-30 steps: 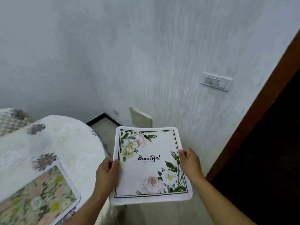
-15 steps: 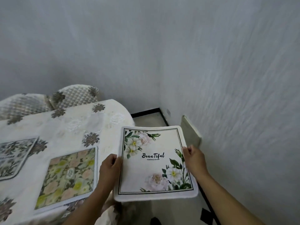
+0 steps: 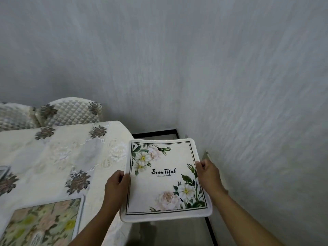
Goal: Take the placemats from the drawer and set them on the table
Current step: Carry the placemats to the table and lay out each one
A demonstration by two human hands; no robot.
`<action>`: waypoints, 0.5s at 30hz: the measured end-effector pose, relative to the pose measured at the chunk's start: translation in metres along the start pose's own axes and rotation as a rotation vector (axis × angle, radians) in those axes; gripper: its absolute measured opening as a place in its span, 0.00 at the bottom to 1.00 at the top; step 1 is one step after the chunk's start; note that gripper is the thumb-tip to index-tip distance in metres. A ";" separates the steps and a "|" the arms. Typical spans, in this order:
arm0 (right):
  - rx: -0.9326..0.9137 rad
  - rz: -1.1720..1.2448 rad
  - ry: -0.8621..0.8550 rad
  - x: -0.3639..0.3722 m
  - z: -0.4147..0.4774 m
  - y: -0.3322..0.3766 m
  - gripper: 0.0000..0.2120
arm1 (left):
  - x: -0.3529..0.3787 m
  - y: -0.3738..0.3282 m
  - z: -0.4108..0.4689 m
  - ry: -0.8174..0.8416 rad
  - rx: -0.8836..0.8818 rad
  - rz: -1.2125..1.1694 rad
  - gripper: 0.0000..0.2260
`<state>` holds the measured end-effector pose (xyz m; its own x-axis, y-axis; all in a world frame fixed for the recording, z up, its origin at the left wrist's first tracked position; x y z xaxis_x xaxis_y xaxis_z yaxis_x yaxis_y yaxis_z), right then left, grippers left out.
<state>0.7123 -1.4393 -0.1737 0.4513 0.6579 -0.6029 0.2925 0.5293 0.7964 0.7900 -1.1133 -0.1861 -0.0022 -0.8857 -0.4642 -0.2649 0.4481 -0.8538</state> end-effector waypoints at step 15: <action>-0.292 0.075 0.348 0.128 0.300 0.054 0.14 | 0.034 -0.072 0.150 -0.412 -0.181 -0.056 0.11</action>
<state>1.0387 -1.4870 -0.1942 0.1372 0.8144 -0.5639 -0.0024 0.5695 0.8220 0.9537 -1.1576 -0.1763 0.3915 -0.7695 -0.5046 -0.4179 0.3398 -0.8425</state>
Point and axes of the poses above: each hand's wrist, its own z-axis towards the middle knuckle, its own x-axis out of the palm, y = z × x, the point moved 5 cm from there along z, towards the middle knuckle, and after that the axes turned 9 degrees about -x, right-handed, at the moved point
